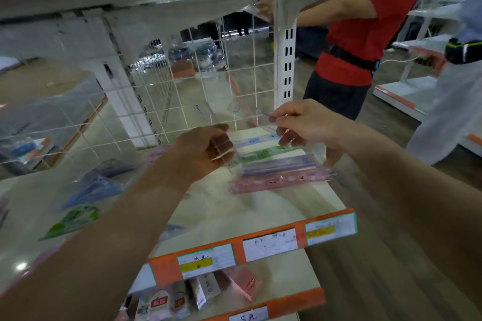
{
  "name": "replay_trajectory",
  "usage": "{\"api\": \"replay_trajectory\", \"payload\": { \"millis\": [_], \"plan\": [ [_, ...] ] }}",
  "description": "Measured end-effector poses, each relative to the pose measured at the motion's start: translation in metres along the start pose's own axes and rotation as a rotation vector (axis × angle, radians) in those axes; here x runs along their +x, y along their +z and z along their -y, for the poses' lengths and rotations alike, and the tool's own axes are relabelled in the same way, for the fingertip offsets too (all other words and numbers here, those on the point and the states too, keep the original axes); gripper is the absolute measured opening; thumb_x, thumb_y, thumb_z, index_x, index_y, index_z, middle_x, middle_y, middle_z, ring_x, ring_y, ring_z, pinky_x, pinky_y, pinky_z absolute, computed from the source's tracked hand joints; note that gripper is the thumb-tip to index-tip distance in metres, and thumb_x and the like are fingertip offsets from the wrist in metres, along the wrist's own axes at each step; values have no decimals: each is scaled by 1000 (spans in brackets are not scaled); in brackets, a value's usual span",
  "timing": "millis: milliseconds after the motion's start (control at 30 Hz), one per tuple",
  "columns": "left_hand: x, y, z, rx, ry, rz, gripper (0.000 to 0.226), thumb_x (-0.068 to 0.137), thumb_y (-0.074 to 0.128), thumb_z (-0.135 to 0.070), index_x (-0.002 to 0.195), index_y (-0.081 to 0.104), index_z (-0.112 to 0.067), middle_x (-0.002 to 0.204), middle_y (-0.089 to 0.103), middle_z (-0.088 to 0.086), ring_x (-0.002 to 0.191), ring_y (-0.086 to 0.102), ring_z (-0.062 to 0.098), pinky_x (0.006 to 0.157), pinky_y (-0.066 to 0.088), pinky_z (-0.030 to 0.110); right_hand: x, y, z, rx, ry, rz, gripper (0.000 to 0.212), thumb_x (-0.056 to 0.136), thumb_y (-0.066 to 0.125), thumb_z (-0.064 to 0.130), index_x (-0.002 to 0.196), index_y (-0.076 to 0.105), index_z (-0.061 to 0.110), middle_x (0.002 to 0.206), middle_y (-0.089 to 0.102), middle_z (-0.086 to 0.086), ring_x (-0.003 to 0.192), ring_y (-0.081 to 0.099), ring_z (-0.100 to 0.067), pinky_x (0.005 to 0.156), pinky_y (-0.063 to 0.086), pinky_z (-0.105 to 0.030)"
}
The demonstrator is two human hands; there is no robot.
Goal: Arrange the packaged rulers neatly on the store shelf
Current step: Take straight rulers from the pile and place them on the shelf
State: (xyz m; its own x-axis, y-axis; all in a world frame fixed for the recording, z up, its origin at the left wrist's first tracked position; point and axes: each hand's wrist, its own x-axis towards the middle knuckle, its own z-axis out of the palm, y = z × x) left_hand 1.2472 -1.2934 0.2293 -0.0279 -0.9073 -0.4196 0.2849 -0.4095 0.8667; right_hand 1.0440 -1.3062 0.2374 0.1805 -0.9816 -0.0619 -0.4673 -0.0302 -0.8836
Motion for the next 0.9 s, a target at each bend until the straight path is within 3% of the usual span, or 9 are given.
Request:
{"api": "replay_trajectory", "payload": {
  "millis": [167,333,433,500,567,633,700,800,900],
  "plan": [
    [5,-12,5,42,-5,-31,23,92,47,-1,75,57,-13,60,59,1,51,59,10,62,47,30,13,0,-29,-433,-43,84,23,95,49,11,100,69,20,76,63,6,67,58,-5,69,44,-20],
    [7,-9,8,62,14,-20,20,92,47,2,83,59,-12,63,60,7,51,64,17,55,58,31,26,13,-39,-611,-74,156,27,93,49,12,107,72,14,111,64,1,101,59,-16,94,44,-27],
    [4,-4,7,113,15,20,24,94,42,3,93,59,-14,71,58,10,53,65,21,57,58,35,35,20,-48,-651,-49,170,25,91,50,13,97,74,15,101,68,3,95,61,-18,85,47,-25],
    [2,-1,6,221,23,52,27,95,41,2,101,61,-15,76,58,9,60,63,21,64,56,35,36,20,-50,-658,-75,149,22,90,51,14,97,73,12,106,70,-2,101,63,-22,91,49,-31],
    [1,1,6,366,62,66,29,94,45,2,108,62,-16,77,61,6,62,63,20,66,54,34,33,14,-45,-665,-183,-12,27,92,50,11,109,70,13,117,64,-6,109,60,-24,95,47,-34],
    [2,2,6,539,137,60,27,91,52,0,108,65,-15,77,65,5,59,65,17,65,53,29,29,7,-34,-586,-377,-313,27,90,52,7,110,69,12,111,62,-8,102,60,-26,91,48,-38],
    [3,5,5,710,209,61,20,89,55,-1,100,67,-12,76,66,5,53,65,13,59,51,24,19,5,-15,-553,-609,-446,24,85,59,6,105,70,9,106,62,-9,98,60,-26,86,49,-38],
    [2,18,4,883,273,106,14,88,57,-2,95,68,-8,75,67,6,50,65,12,47,46,16,13,13,-3,-778,-788,-241,32,74,62,20,104,71,11,104,64,-7,93,62,-28,80,49,-37],
    [2,28,2,947,375,98,15,86,60,-1,97,70,1,80,67,13,53,63,10,46,45,13,14,20,-6,-988,-541,-9,33,87,56,23,119,63,25,114,62,3,104,58,-19,80,43,-28]
  ]
}}
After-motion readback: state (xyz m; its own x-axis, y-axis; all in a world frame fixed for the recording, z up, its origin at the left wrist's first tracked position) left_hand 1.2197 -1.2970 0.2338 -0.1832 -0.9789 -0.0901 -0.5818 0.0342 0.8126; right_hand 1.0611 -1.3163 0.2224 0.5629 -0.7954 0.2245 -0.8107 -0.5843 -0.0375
